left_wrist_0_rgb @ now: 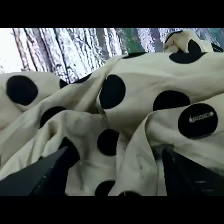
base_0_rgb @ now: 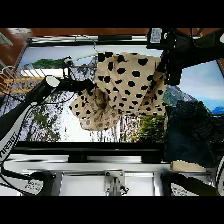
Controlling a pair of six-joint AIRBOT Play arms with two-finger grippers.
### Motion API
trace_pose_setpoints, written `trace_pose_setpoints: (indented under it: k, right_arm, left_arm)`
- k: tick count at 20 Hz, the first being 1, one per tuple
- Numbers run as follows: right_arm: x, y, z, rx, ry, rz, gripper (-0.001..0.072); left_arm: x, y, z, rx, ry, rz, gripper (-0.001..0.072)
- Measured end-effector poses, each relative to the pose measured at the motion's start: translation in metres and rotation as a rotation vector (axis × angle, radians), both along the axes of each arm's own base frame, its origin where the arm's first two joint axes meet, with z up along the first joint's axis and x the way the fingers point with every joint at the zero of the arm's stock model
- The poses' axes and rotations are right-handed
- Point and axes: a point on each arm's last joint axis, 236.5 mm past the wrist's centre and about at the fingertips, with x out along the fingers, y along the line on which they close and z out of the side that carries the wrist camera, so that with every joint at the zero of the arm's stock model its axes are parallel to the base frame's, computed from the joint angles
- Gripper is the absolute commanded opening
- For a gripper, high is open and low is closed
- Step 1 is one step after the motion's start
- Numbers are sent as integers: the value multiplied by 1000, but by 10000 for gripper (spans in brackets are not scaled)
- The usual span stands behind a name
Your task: Fold the shirts.
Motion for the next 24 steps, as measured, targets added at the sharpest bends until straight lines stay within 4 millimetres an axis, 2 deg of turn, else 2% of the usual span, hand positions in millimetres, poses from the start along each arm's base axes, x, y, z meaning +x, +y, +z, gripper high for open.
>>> trace_pose_setpoints:
  k: [4,7,8,9,11,12,16,20,24]
  right_arm:
    - [-6,0,9,21,-7,-25,60]
    - [-7,-1,12,28,-8,-40,60]
    - [-7,-1,13,30,-10,-44,60]
    - [-6,-1,14,33,-13,-50,60]
    - [-2,5,21,71,-36,-60,60]
    - [-6,2,17,53,-18,-57,60]
    - [-1,-9,15,28,-24,-101,60]
    - [2,-18,13,-1,-28,-134,60]
    - [2,-17,13,8,-22,-138,60]
  left_arm:
    - [6,-17,-8,-46,-3,23,637]
    - [7,-31,-9,-91,6,39,277]
    - [6,-34,-10,-99,11,38,107]
    - [5,-36,-10,-105,16,37,44]
    - [-1,-40,-12,-108,32,12,43]
    - [1,-36,-12,-111,35,20,42]
    - [9,-15,1,-113,8,38,40]
    - [23,23,36,-100,-79,77,39]
    - [35,71,78,-97,-172,156,39]
